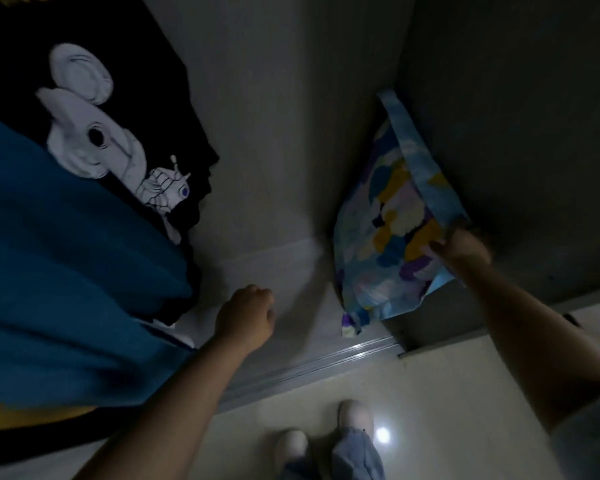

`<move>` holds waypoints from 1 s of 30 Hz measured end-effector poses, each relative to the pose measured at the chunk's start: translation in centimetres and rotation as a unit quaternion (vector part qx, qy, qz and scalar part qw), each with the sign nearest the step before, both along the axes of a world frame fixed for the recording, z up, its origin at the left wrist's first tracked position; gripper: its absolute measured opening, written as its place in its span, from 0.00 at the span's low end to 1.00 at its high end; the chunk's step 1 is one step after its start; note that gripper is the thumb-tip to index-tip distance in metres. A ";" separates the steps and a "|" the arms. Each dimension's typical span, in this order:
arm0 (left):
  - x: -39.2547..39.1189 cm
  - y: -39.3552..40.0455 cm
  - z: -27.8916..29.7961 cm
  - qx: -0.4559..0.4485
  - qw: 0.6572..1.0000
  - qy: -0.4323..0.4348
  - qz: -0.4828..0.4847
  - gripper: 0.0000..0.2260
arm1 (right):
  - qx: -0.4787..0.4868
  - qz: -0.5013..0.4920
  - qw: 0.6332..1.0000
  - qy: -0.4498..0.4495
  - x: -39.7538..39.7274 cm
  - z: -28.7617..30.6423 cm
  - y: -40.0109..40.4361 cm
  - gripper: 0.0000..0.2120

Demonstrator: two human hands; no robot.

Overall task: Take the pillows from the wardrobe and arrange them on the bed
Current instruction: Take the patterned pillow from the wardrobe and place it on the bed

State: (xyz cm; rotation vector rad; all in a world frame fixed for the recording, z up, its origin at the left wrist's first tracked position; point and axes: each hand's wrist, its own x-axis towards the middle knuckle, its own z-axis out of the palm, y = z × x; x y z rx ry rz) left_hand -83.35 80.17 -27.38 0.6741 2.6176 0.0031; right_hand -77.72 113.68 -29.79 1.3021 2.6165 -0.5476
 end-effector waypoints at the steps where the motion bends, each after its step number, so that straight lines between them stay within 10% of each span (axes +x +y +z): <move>1: -0.2 0.1 -0.7 -0.004 1.000 -0.008 0.003 0.09 | 0.036 -0.008 0.999 0.005 -0.6 -0.8 0.1 0.34; 6: -1.1 1.7 -3.1 -0.012 0.999 -0.034 -0.001 0.09 | 0.065 -0.025 0.997 -0.011 -2.2 -2.7 1.4 0.21; 12: -2.5 6.0 -3.0 0.021 0.999 0.020 -0.026 0.16 | 0.089 0.193 0.973 0.094 -0.6 -2.9 -1.6 0.10; 19: -1.1 10.7 0.1 0.036 0.949 0.168 -0.263 0.36 | 0.108 0.385 0.903 0.160 6.6 -3.8 -7.6 0.14; 23: -1.0 10.8 -0.3 -0.071 0.942 0.103 -0.312 0.48 | 0.049 0.396 0.896 0.196 9.8 -4.9 -7.5 0.20; 30: -0.2 7.5 -5.2 -0.096 0.935 0.102 -0.325 0.42 | 0.028 0.417 0.890 0.184 12.1 -5.5 -7.3 0.21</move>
